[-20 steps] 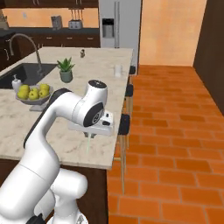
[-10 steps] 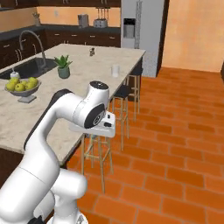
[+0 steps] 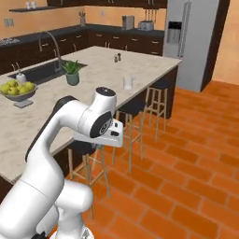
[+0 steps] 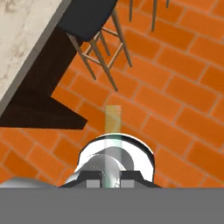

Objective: Take a straw from the drawer in front and place it inside the glass cup on the dining counter.

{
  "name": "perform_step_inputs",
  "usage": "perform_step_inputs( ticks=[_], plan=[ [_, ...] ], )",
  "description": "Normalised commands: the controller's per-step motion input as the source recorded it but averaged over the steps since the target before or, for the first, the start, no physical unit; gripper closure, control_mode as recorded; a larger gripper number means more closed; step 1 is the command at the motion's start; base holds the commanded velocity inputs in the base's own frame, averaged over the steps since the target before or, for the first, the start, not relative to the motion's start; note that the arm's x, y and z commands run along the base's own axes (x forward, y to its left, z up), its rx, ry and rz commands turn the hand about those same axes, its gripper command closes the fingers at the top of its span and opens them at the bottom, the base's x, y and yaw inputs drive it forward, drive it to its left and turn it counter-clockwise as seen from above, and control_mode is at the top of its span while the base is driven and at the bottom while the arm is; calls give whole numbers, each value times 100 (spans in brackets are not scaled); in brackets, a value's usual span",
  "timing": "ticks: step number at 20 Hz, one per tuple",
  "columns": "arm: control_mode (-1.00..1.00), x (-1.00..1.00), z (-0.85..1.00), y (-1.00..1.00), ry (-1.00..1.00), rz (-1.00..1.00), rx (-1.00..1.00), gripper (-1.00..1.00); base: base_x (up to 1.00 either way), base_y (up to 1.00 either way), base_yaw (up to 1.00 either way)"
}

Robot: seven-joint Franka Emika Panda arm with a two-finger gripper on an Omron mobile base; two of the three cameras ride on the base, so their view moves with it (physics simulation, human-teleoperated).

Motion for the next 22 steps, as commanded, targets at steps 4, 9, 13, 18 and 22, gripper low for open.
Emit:
perform_step_inputs(
  ticks=[4, 9, 13, 18, 22],
  plan=[
    [100, 0, 0, 0, 0, 0, 0, 100, 58, -100, 44],
    [100, 0, 0, 0, 0, 0, 0, 100, 58, -97, 46],
    [100, 0, 0, 0, 0, 0, 0, 100, 51, -87, 51],
    [100, 0, 0, 0, 0, 0, 0, 100, 48, -77, 54],
    [100, 0, 0, 0, 0, 0, 0, 100, 39, -84, 53]
  ],
)
